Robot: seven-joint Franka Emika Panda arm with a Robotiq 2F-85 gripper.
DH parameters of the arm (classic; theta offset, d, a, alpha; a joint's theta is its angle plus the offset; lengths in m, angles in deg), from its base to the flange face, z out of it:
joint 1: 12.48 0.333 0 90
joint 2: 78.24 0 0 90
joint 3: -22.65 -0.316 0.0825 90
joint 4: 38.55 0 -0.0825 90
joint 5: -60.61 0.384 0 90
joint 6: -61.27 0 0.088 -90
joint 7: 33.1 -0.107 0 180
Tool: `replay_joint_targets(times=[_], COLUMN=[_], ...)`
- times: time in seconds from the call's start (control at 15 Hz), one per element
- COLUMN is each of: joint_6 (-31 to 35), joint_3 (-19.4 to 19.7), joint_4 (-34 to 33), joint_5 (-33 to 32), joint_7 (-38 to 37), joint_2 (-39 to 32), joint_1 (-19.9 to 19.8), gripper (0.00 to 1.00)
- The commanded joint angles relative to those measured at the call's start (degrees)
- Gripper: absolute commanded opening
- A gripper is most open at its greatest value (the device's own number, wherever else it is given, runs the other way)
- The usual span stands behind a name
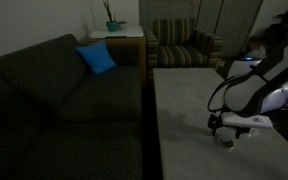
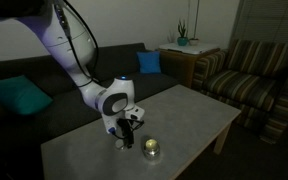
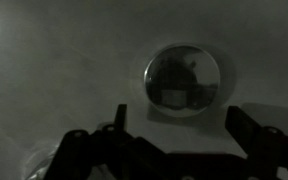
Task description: Pick the lid on the table and put it on the bottle
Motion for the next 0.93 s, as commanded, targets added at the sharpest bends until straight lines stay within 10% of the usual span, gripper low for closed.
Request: replay_joint_targets(times=[0.0, 0.87], joint_6=[3.06, -3.81], joint_3=[-1.08, -2.85], joint_4=[2.01, -0.11], joint_5=[2.81, 3.00], joint_7=[1.63, 4.33], joint_2=[-0.01, 0.01], joint_1=[-2.35, -3.03], gripper=[1.00, 1.00])
